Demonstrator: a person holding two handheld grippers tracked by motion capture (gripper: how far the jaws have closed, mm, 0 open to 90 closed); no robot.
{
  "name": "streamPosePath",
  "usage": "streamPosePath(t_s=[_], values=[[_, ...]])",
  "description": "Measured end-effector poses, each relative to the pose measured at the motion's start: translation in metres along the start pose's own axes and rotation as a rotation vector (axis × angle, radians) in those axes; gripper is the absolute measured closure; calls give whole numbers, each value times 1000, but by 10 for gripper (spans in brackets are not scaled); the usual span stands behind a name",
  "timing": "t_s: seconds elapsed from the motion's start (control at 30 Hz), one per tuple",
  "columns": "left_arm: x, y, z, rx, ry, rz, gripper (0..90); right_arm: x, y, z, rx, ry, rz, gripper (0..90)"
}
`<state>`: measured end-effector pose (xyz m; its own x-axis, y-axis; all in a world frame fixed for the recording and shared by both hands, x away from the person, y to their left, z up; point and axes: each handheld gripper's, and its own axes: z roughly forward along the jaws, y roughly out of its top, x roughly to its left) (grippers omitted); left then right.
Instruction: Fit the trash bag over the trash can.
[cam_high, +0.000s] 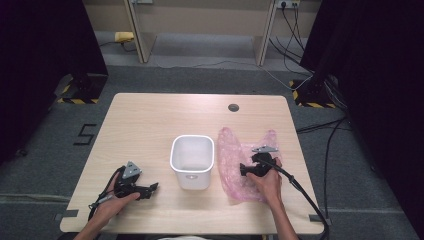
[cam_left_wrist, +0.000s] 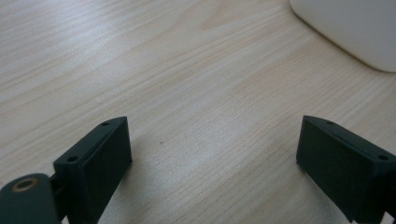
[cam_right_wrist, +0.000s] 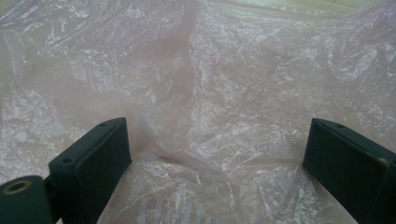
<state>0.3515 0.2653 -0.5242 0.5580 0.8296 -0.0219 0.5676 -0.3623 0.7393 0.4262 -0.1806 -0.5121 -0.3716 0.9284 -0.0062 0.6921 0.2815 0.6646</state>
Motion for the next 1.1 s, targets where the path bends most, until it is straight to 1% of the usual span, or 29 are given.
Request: streamPosePath(t_s=[0.03,0.07,0.1,0.13,0.17,0.2,0.23,0.27,0.33,0.37,0.4,0.43,0.47,0.5,0.57,0.6,0.67,0.7,0.73,0.77,0.8,0.83,0.93,0.97,1.0,1.03,1.1], values=[[0,0,0,0,0,0,93,0,0,0,1,-1,-1,87],[0,0,0,0,0,0,93,0,1,0,-3,3,-6,142],[0,0,0,0,1,-1,91,1,1,-2,-31,23,-26,304],[0,0,0,1,3,0,89,2,1,-2,-46,35,-37,364],[0,0,0,1,3,0,88,2,1,-2,-46,35,-37,364],[0,0,0,1,3,0,88,3,1,-2,-57,39,-43,400],[-1,0,0,2,4,0,88,4,0,-2,-75,51,-53,529],[-1,0,0,2,4,0,87,4,0,-2,-75,51,-53,529],[-1,0,1,1,4,0,87,7,-1,-2,-95,75,-73,672],[-1,0,1,2,3,1,87,9,-2,-2,-101,93,-82,758],[-1,0,1,2,3,1,87,9,-2,-2,-101,93,-82,758],[-1,1,1,2,2,3,88,10,-3,-2,-105,112,-89,837],[-1,1,1,2,0,5,88,10,-3,-2,-105,112,-89,837],[-1,1,1,1,-1,5,88,11,-3,-2,-110,122,-95,879],[-2,1,1,1,-6,11,90,12,-3,-2,-110,122,-104,896],[-2,1,1,1,-6,11,92,12,-3,-2,-109,122,-115,900],[-3,1,1,1,-8,9,93,12,-3,-2,-108,122,-115,900],[-3,1,1,1,-9,7,99,12,-2,-2,-105,124,-132,900],[-2,1,0,2,-8,6,102,13,-1,-3,-108,122,-133,900],[-2,1,0,-1,-9,3,111,12,0,-5,-120,120,-139,900],[-2,1,0,-1,-9,3,122,12,1,-8,-135,119,-135,900],[-2,1,0,2,-8,0,122,12,1,-8,-135,119,-135,900],[-1,2,-1,6,-9,-7,143,10,7,-20,-202,116,-125,900],[-1,3,-3,9,-21,-18,150,9,11,-29,-244,114,-123,900],[-1,3,-3,9,-21,-18,150,9,11,-29,-244,114,-123,900],[-1,3,-4,7,-28,-29,150,9,13,-36,-277,117,-123,900],[0,7,-9,-8,-51,-44,151,11,17,-42,-296,130,-121,900]])
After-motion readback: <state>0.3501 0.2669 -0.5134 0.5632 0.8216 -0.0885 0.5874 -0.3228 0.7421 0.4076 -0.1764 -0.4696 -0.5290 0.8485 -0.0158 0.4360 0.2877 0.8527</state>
